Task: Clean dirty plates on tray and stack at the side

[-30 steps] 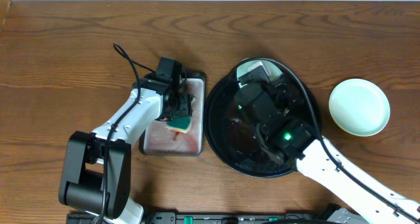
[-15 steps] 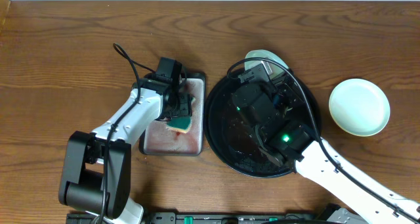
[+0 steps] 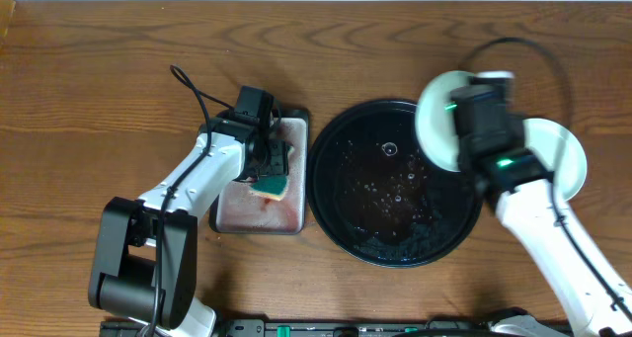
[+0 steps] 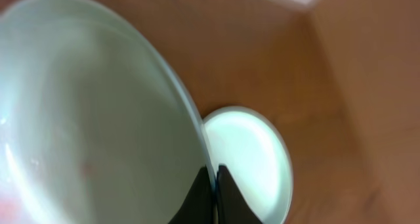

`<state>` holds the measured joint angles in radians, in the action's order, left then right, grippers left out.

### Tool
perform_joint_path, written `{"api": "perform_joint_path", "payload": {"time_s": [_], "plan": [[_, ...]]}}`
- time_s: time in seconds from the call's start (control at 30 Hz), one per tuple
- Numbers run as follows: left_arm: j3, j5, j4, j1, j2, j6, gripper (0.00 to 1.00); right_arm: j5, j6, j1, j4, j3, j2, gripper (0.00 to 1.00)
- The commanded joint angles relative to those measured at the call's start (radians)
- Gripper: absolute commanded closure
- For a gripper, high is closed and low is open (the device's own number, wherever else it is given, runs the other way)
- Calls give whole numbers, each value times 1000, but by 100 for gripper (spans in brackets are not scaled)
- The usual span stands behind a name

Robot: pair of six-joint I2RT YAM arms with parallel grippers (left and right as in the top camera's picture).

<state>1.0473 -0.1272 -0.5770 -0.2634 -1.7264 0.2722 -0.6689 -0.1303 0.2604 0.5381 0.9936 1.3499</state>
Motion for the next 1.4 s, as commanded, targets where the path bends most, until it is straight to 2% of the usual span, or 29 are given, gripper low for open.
{"api": "perform_joint_path", "payload": {"time_s": [0.0, 0.13, 0.27, 0.53, 0.6, 0.67, 0.73, 0.9, 1.0, 1.17, 1.2, 1.23, 1.27, 1.37], "plan": [[-10, 13, -5, 5, -1, -6, 36, 319, -262, -210, 23, 7, -1, 99], [-10, 13, -5, 5, -1, -6, 36, 552, -317, -438, 28, 7, 8, 99], [-10, 13, -5, 5, -1, -6, 36, 592, -393, -614, 72, 7, 26, 99], [-10, 13, -5, 5, -1, -6, 36, 599, -397, -784, 86, 7, 91, 99], [-10, 13, -5, 5, 1, -6, 31, 600, -397, -794, 85, 7, 106, 98], [-7, 13, -3, 9, 9, -6, 28, 613, -396, -795, 79, 7, 114, 71], [-5, 13, -2, 18, 30, 0, 24, 663, -391, -795, 72, 7, 117, 56], [-2, 12, -9, 80, 129, 87, 18, 1069, -183, -758, -36, 7, 117, 48], [-2, 8, -10, 121, 171, 115, 18, 1299, -14, -682, -98, 7, 117, 35], [-2, 8, -98, 166, 176, 114, 18, 1205, 110, -489, -36, 7, 120, 19], [-2, 9, -150, 169, 176, 114, 18, 1140, 129, -437, 5, 7, 122, 14], [-2, 10, -190, 171, 176, 111, 18, 1092, 139, -405, 41, 7, 122, 4], [-2, 14, -238, 172, 176, 107, 18, 1034, 149, -370, 91, 7, 122, 1], [-2, 24, -333, 171, 183, 107, 18, 929, 150, -306, 220, 7, 121, 1]]}}
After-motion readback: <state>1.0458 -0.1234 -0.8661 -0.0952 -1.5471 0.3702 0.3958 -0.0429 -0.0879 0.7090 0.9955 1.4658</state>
